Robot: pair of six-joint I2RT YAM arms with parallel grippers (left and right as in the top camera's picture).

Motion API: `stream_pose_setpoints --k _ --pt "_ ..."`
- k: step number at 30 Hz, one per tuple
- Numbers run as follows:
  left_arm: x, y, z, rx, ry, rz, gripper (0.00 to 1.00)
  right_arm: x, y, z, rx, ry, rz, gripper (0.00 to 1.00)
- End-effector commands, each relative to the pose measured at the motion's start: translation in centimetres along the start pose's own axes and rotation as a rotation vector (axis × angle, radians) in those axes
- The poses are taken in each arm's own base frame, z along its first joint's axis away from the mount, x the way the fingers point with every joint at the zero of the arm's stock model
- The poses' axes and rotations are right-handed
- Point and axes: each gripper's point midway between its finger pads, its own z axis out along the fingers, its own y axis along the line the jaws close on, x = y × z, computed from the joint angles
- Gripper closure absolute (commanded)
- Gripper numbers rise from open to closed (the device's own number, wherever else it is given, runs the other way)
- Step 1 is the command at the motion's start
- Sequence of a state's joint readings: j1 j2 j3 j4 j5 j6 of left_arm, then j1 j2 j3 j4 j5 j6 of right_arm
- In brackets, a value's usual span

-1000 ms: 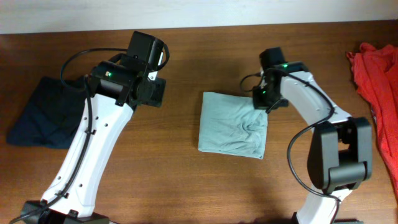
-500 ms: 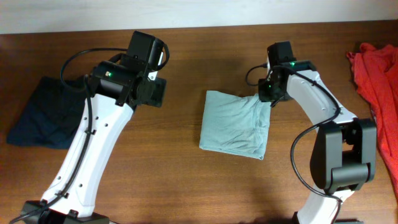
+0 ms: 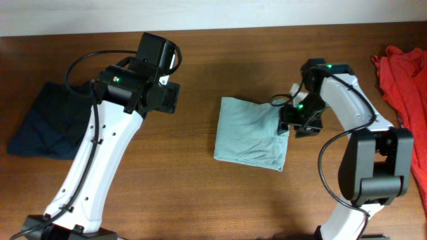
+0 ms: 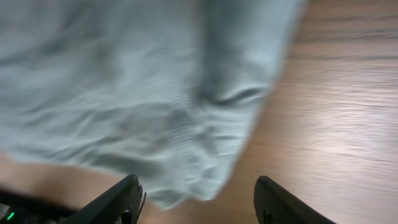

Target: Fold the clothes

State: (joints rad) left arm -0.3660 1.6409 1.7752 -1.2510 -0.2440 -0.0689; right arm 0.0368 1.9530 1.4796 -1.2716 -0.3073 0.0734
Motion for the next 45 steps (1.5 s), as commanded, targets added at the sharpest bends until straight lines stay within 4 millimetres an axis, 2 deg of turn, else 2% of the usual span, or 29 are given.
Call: stream_pose_setpoints --k 1,4,11,13,15,18,21,23,26,30,32,33,35,38,39,42,45 --pt "-0.5 0.4 -1.0 -0.007 -0.034 -0.001 0.34 1.4 3.8 0.1 -0.096 0.017 -0.063 0.36" --pt "-0.5 0.4 -1.0 -0.007 -0.034 -0.001 0.34 1.6 3.8 1.1 -0.054 0.024 -0.026 0.35" --pt "-0.5 0.4 -0.9 -0.007 -0.034 -0.001 0.34 2.4 2.3 4.1 0.003 0.039 0.025 0.33" --pt "-0.6 0.4 -0.9 -0.006 -0.037 -0.002 0.34 2.7 2.1 4.7 0.0 0.046 0.031 0.39" --pt "-0.6 0.4 -0.9 -0.006 -0.037 -0.002 0.34 3.2 2.1 5.2 -0.012 0.063 0.035 0.51" --pt "-0.6 0.4 -0.9 -0.007 -0.037 -0.002 0.34 3.6 2.0 5.3 -0.009 0.075 0.027 0.79" --pt "-0.6 0.4 -0.9 -0.007 -0.037 -0.002 0.33 3.9 1.5 4.8 0.023 0.078 0.023 0.92" --pt "-0.6 0.4 -0.9 -0.007 -0.037 -0.002 0.33 4.2 0.4 4.2 0.092 0.082 0.019 0.96" --pt "-0.6 0.4 -0.9 -0.006 -0.037 -0.002 0.32 4.8 -1.2 3.3 0.195 0.088 0.019 0.96" --pt "-0.9 0.4 -1.0 -0.005 -0.049 -0.005 0.3 5.4 -2.4 2.9 0.266 0.106 0.021 0.96" --pt "-0.9 0.4 -1.0 -0.004 -0.048 -0.005 0.3 5.3 -2.8 2.8 0.288 0.099 0.019 0.94" --pt "-0.8 0.4 -0.9 -0.003 -0.046 -0.004 0.3 5.3 -3.0 2.8 0.3 0.097 0.018 0.81" --pt "-0.7 0.3 -0.9 0.003 -0.042 -0.003 0.27 5.2 -3.0 2.7 0.305 0.094 0.018 0.61" --pt "-0.6 -0.7 -0.9 0.059 -0.036 -0.001 0.22 4.5 -2.7 2.1 0.295 0.042 0.009 0.49" --pt "-0.6 -1.2 -0.9 0.086 -0.035 0.0 0.21 3.9 -2.6 1.6 0.288 0.005 0.009 0.47" --pt "-0.7 -3.1 -0.1 0.184 -0.038 0.0 0.2 0.5 -1.1 -1.1 0.191 -0.19 0.047 0.32" --pt "-1.0 -5.5 1.5 0.287 -0.033 0.007 0.2 -2.2 0.4 -2.2 0.088 -0.307 0.024 0.3"
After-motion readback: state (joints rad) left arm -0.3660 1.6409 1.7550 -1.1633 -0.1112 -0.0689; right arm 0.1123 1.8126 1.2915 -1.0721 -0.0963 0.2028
